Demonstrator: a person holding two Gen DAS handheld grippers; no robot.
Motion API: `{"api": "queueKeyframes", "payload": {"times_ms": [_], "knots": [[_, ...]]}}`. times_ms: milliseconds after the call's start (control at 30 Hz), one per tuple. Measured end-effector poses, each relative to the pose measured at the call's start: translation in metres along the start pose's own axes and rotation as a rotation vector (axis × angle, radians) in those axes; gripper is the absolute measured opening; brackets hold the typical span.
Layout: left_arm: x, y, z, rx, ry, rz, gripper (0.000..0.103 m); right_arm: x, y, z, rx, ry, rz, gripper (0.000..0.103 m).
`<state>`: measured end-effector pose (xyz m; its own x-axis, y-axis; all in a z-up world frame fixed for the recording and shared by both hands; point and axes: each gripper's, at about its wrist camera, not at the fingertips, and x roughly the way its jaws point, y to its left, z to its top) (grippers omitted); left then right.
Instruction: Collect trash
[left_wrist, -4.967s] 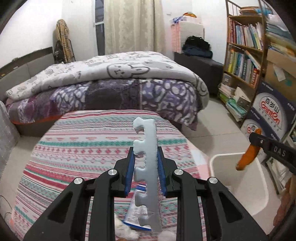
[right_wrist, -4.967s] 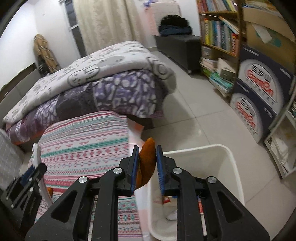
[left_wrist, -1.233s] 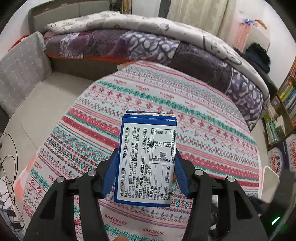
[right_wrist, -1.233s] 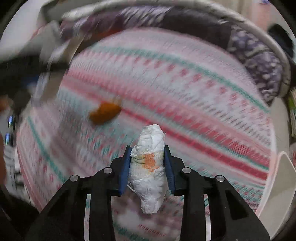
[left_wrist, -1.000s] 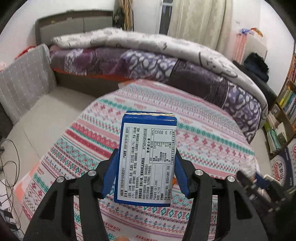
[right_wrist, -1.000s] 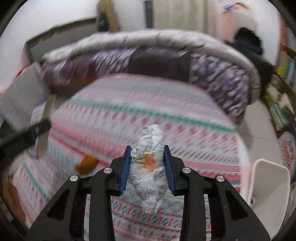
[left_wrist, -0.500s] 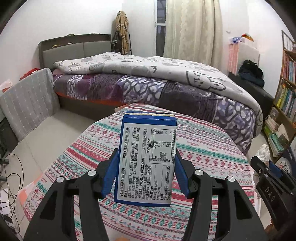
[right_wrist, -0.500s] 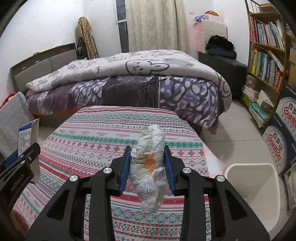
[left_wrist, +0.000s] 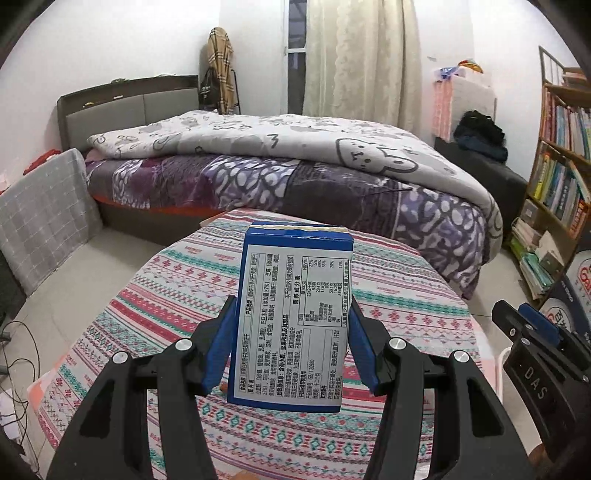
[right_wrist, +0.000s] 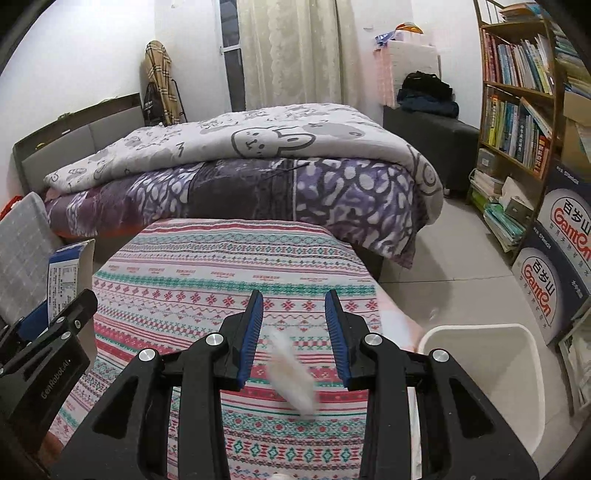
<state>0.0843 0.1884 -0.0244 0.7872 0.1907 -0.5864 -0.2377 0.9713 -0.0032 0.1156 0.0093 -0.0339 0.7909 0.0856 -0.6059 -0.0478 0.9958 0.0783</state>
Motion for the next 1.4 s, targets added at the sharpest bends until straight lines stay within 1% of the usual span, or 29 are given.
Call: {"api": "queueKeyframes", "payload": {"times_ms": [167, 300, 367, 467, 500, 567, 733, 800, 900, 1000, 1067, 1167, 1200, 1233, 1267, 1300, 1333, 1400], "knots": [[-0.003, -0.015, 0.001, 0.010, -0.006, -0.027, 0.056, -0.006, -0.017, 0.001, 0.017, -0.006, -0.019, 0.033], [-0.008, -0.023, 0.002, 0.032, -0.027, -0.032, 0.056, -0.009, -0.033, 0.002, 0.036, 0.003, -0.033, 0.033], [-0.009, -0.023, 0.004, 0.040, -0.037, -0.030, 0.056, -0.007, -0.040, 0.001, 0.045, 0.019, -0.037, 0.033], [-0.008, -0.014, 0.006, 0.035, -0.038, -0.015, 0.056, 0.004, -0.042, -0.003, 0.069, 0.071, -0.014, 0.034], [-0.007, -0.009, 0.007, 0.029, -0.035, -0.010, 0.056, 0.011, -0.040, -0.005, 0.072, 0.105, 0.004, 0.040], [-0.003, 0.004, 0.010, 0.006, -0.025, 0.006, 0.056, 0.022, -0.031, -0.009, 0.068, 0.157, 0.027, 0.053], [0.003, 0.034, 0.014, -0.039, -0.005, 0.024, 0.056, 0.048, -0.001, -0.019, 0.072, 0.261, 0.093, 0.063], [0.008, 0.047, 0.015, -0.062, 0.008, 0.031, 0.056, 0.060, 0.012, -0.022, 0.082, 0.300, 0.111, 0.072], [0.013, 0.063, 0.015, -0.088, 0.020, 0.043, 0.056, 0.087, 0.040, -0.028, 0.107, 0.354, 0.124, 0.076], [0.014, 0.079, 0.018, -0.116, 0.015, 0.060, 0.056, 0.115, 0.065, -0.035, 0.175, 0.420, 0.128, 0.078], [0.014, 0.090, 0.021, -0.143, 0.015, 0.062, 0.056, 0.128, 0.078, -0.039, 0.187, 0.446, 0.111, 0.079], [0.017, 0.104, 0.022, -0.170, 0.024, 0.064, 0.056, 0.144, 0.096, -0.043, 0.161, 0.453, 0.030, 0.079], [0.018, 0.105, 0.021, -0.174, 0.028, 0.064, 0.056, 0.148, 0.099, -0.044, 0.159, 0.454, 0.019, 0.076], [0.020, 0.107, 0.021, -0.177, 0.033, 0.065, 0.056, 0.152, 0.102, -0.046, 0.152, 0.458, 0.011, 0.070], [0.022, 0.110, 0.020, -0.179, 0.039, 0.068, 0.056, 0.155, 0.105, -0.048, 0.145, 0.465, 0.023, 0.056], [0.024, 0.111, 0.019, -0.182, 0.044, 0.069, 0.056, 0.155, 0.106, -0.049, 0.141, 0.461, 0.036, 0.047], [0.026, 0.113, 0.018, -0.186, 0.048, 0.069, 0.056, 0.152, 0.107, -0.049, 0.129, 0.445, 0.047, 0.042], [0.029, 0.118, 0.017, -0.200, 0.057, 0.073, 0.056, 0.148, 0.111, -0.049, 0.106, 0.424, 0.060, 0.039]]}}
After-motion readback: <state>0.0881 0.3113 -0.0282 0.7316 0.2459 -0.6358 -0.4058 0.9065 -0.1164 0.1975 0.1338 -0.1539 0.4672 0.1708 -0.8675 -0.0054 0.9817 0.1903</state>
